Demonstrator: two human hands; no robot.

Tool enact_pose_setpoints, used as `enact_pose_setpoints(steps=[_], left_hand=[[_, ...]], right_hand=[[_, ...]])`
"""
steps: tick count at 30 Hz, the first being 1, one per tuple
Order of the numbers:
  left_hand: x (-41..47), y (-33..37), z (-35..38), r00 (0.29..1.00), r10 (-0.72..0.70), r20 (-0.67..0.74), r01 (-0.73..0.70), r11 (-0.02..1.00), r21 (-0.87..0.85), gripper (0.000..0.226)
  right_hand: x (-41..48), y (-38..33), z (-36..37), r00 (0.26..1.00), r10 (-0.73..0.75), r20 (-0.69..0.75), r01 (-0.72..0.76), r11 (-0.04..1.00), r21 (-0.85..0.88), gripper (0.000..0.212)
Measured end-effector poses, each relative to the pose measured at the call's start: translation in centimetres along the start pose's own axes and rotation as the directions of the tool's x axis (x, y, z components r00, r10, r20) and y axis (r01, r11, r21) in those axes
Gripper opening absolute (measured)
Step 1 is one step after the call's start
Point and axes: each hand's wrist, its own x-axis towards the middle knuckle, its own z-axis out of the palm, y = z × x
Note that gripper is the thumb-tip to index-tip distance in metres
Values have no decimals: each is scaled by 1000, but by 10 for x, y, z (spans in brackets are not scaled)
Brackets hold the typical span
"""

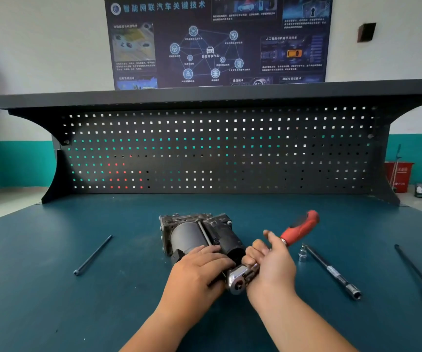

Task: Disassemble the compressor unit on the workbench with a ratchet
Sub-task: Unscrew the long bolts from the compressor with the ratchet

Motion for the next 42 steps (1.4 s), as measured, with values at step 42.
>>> enact_pose_setpoints(steps=[42], left_hand=[[0,-3,3,1000,7,17,-7,1000,17,30]], right_hand=[[1,-8,4,985,32,171,-18,997,-81,21]])
